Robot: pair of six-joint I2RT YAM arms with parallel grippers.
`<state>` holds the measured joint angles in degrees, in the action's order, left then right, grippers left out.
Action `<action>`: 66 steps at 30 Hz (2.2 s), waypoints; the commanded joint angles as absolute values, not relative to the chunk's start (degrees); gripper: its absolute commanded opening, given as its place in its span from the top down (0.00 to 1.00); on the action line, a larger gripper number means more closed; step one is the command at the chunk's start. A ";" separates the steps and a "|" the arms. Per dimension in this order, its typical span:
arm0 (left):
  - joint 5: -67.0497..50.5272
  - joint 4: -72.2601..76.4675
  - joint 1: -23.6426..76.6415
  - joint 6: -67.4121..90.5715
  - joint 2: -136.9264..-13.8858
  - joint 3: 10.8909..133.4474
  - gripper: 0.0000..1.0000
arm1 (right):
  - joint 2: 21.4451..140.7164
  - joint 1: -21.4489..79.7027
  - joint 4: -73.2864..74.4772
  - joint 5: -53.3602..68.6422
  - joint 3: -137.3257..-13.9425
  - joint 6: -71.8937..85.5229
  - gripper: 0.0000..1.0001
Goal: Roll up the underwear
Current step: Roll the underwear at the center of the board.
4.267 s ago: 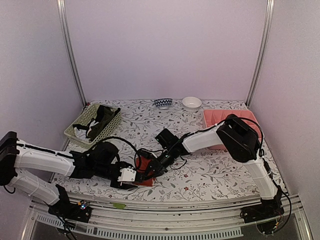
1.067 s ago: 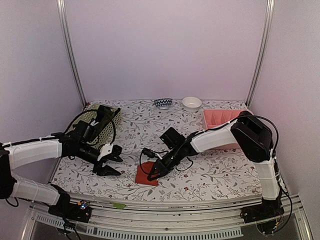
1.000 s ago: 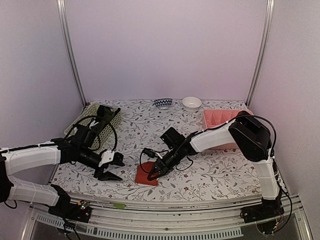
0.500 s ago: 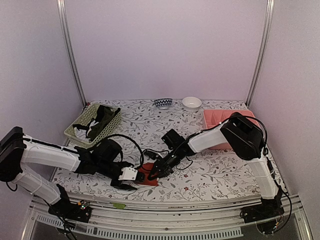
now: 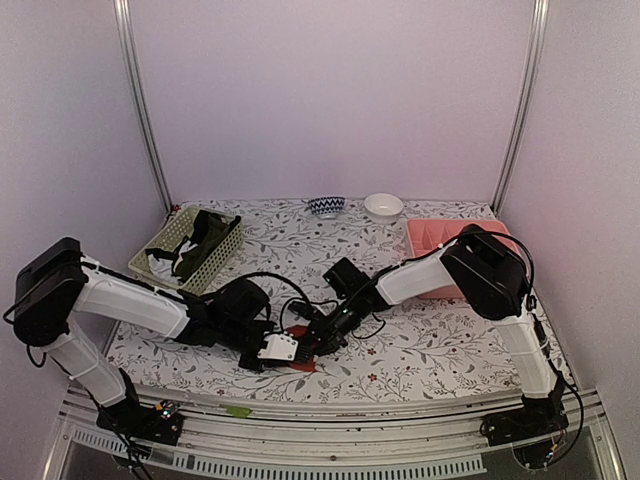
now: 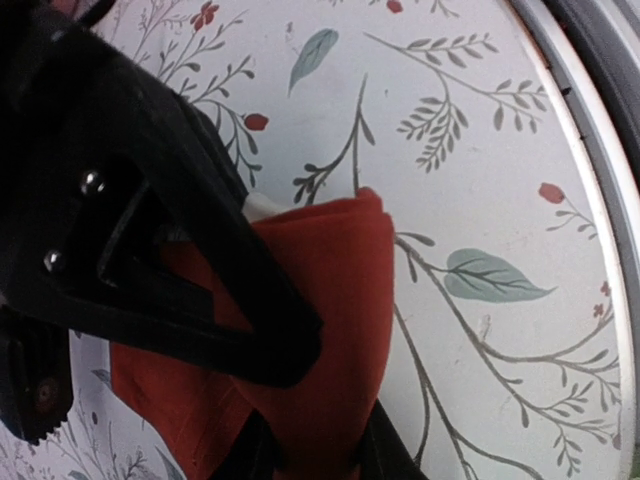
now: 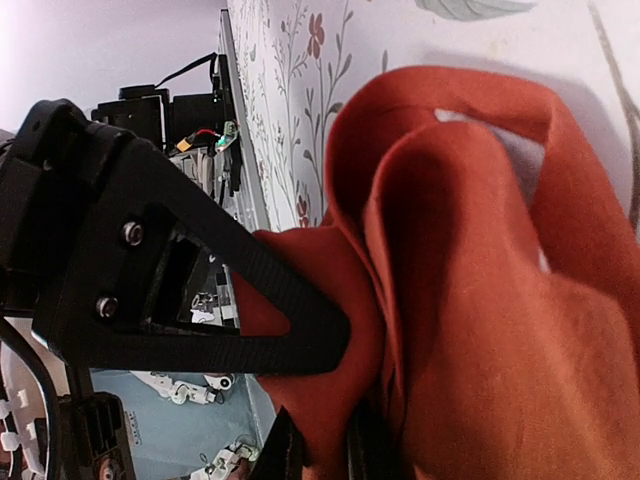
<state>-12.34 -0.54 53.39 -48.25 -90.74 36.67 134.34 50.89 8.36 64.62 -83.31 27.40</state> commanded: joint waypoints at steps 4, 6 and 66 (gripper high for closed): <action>-18.95 -17.56 53.58 -52.14 -93.15 39.79 0.88 | 128.78 49.26 10.48 49.31 -78.92 27.24 0.70; -23.72 -24.66 52.18 -52.94 -94.89 41.94 0.90 | 123.96 48.29 8.90 43.67 -75.96 26.59 0.58; -49.08 -69.59 34.47 -59.89 -129.63 84.97 0.41 | 117.86 67.44 18.57 21.18 -74.96 -2.33 1.00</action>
<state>-55.02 -76.75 38.37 -58.67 -132.53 83.64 115.72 68.75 16.62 14.46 -76.09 -5.80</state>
